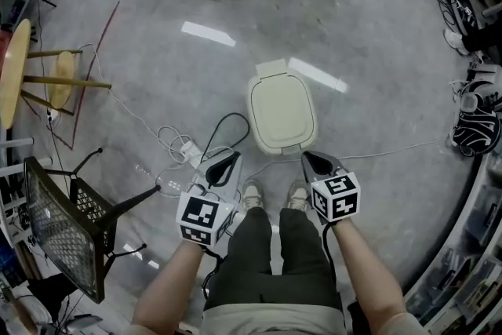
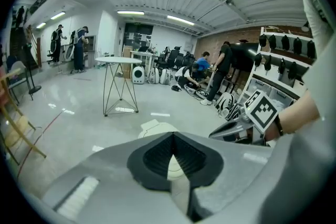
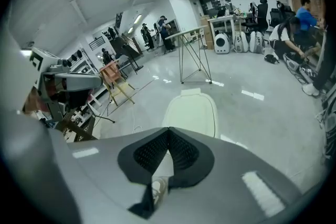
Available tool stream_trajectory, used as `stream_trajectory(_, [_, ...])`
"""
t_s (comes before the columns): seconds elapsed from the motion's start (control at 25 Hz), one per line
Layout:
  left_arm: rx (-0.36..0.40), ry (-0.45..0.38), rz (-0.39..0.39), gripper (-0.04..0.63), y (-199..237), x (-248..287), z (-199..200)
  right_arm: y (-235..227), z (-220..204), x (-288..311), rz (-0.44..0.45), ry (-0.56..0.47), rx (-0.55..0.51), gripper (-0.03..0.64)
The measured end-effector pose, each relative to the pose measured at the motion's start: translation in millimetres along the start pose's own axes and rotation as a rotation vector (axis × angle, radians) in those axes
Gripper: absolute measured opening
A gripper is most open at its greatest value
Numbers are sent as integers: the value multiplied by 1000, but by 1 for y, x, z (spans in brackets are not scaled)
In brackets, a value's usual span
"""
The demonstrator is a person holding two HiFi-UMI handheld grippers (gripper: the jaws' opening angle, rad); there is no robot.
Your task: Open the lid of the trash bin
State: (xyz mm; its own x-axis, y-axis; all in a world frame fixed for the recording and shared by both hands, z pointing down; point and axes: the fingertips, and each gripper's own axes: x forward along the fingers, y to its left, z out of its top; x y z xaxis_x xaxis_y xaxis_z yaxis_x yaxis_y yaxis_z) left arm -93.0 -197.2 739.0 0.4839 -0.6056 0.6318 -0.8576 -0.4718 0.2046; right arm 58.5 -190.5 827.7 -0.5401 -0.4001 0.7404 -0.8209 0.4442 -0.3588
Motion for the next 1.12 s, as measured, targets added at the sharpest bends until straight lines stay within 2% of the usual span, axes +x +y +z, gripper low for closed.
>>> stream_trajectory(0.16, [-50,51,4,2,17,29,-45,-14,-43,48,-2,80,1,3])
stream_trajectory(0.36, [20,120,20,2,31,57,-92,-30,-85,96,-8,163,-17,3])
stream_trajectory(0.6, [-3,150,12,2,33,71,-122,-43,-114,123,-25,220,-3,3])
stream_trajectory(0.76, [-11,164,13,2,33,67,-127,-45,-119,127,-31,234,-18,3])
stream_trajectory(0.88, [-27,170,14,2,32,58,-124,-45,-115,126,-27,274,52,3])
stream_trajectory(0.96, [-39,166,14,2,30,50,-115,-43,-103,118,-35,276,59,3])
stream_trajectory(1.12, [-36,135,19,2,26,31,-81,-33,-62,89,-27,210,51,3])
